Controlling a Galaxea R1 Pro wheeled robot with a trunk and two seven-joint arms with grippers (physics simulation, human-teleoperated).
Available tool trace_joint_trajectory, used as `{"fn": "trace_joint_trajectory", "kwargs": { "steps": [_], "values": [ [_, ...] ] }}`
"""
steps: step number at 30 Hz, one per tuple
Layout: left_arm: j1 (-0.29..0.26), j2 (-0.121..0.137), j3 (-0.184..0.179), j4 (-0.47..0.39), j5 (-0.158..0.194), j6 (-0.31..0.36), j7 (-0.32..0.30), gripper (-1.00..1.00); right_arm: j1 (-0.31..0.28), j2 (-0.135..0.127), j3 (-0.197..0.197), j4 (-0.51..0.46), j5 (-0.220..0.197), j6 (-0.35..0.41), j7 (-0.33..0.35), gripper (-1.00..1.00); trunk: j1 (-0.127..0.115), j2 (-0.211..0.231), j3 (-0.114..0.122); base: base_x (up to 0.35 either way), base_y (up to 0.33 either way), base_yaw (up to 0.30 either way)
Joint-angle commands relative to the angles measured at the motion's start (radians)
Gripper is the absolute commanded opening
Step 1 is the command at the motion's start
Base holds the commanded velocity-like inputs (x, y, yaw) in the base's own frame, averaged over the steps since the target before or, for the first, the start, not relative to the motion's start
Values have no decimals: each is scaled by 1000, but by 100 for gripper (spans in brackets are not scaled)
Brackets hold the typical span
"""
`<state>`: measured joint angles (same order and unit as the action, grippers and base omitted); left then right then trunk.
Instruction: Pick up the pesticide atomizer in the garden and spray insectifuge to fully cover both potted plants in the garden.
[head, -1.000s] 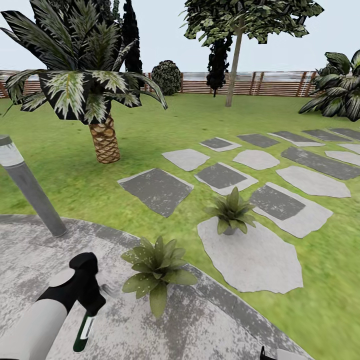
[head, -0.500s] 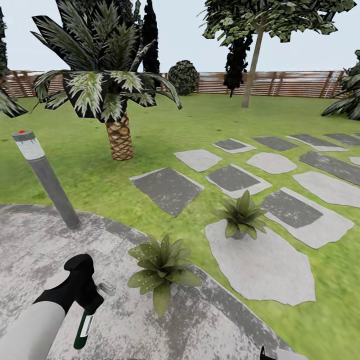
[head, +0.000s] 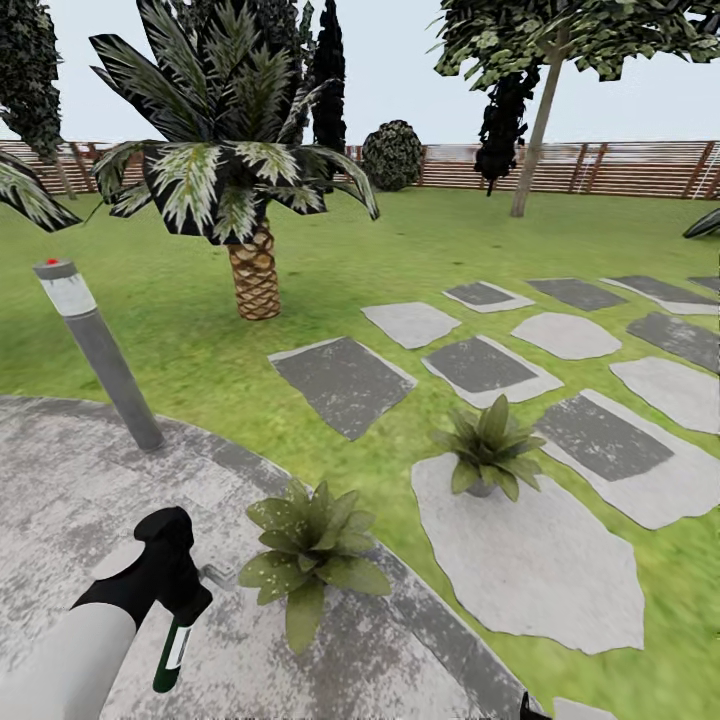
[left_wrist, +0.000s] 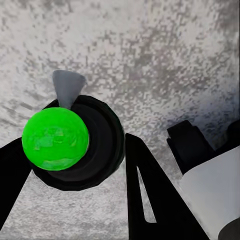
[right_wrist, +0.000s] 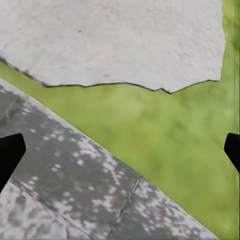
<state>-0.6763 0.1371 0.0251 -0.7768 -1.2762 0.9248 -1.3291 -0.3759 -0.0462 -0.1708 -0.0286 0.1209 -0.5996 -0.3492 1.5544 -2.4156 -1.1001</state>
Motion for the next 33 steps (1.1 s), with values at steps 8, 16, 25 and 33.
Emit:
{"fn": "trace_joint_trajectory", "kwargs": {
  "steps": [8,16,25,33],
  "values": [
    [-1,-1,6,-4,-10,11,-10,-100,-1,1,-7,1,10,-1,-4,100,0,0,-1,-195,-240,100],
    [-1,-1,10,-4,-10,11,-9,-100,-1,2,-7,1,10,-3,-4,100,0,0,0,-218,-229,274],
    [-1,-1,9,-4,-9,12,-6,-100,-1,-3,-6,2,12,-3,-3,100,0,0,2,10,-250,121],
    [-1,-2,8,-3,-9,12,-4,-100,-1,-2,-7,1,11,-3,-3,100,0,0,2,161,-254,29]
  ]
}}
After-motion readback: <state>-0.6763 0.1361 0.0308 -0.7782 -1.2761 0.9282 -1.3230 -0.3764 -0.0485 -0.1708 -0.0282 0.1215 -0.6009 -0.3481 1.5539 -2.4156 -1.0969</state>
